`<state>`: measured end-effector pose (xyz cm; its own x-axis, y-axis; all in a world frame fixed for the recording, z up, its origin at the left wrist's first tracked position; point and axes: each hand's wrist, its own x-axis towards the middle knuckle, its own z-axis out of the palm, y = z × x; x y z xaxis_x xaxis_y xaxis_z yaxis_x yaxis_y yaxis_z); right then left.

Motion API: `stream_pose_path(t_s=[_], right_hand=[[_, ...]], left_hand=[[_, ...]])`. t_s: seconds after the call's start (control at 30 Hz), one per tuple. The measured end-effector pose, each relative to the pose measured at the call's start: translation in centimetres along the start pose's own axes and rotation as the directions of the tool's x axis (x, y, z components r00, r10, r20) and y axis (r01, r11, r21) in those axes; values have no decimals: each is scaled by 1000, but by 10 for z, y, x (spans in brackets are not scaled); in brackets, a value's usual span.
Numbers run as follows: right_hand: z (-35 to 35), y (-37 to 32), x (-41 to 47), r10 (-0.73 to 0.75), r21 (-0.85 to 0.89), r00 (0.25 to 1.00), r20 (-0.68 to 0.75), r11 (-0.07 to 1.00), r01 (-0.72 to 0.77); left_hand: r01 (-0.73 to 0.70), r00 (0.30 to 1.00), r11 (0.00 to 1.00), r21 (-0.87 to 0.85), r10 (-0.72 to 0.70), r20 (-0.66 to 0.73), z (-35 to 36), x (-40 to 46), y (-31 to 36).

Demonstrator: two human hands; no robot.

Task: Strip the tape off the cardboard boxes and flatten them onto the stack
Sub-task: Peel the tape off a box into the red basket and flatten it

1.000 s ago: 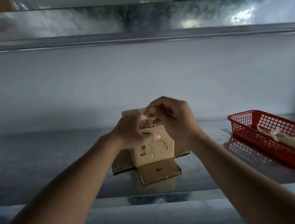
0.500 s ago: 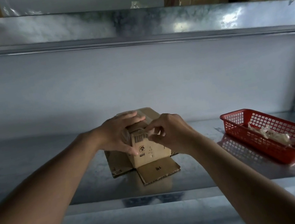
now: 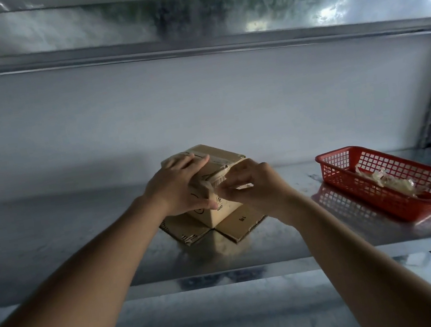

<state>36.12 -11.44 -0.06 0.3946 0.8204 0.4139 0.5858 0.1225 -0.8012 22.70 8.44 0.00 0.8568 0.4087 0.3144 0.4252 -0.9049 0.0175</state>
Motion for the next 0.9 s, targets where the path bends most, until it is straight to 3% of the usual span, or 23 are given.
stream_pose_path(t_s=[0.17, 0.3, 0.37, 0.47, 0.57, 0.67, 0.77, 0.9], right_hand=[[7, -2, -3, -31, -198, 998, 48, 979, 39], [-4, -2, -13, 6, -357, 994, 110, 933, 34], [-10, 6, -17, 63, -270, 998, 11, 961, -57], [-20, 14, -17, 158, 0, 972, -174, 987, -161], [-27, 19, -16, 193, 36, 937, -292, 981, -191], [-30, 15, -14, 261, 133, 917, -301, 964, -231], [-38, 11, -13, 243, 194, 907, -344, 963, -184], [-52, 15, -12, 157, 139, 902, -401, 984, -110]], left_hand=[[10, 999, 996, 87, -6, -43, 2, 1, 4], [135, 987, 987, 85, -127, -94, 6, 6, 20], [155, 985, 986, 64, -149, -85, 10, 10, 26], [134, 987, 984, 113, -123, -102, 13, 13, 31], [115, 986, 982, 150, -94, -138, 16, 12, 40], [91, 987, 985, 143, -70, -147, 15, 11, 54], [52, 991, 990, 132, -35, -131, 13, 12, 70], [19, 994, 994, 111, -7, -107, 16, 17, 90]])
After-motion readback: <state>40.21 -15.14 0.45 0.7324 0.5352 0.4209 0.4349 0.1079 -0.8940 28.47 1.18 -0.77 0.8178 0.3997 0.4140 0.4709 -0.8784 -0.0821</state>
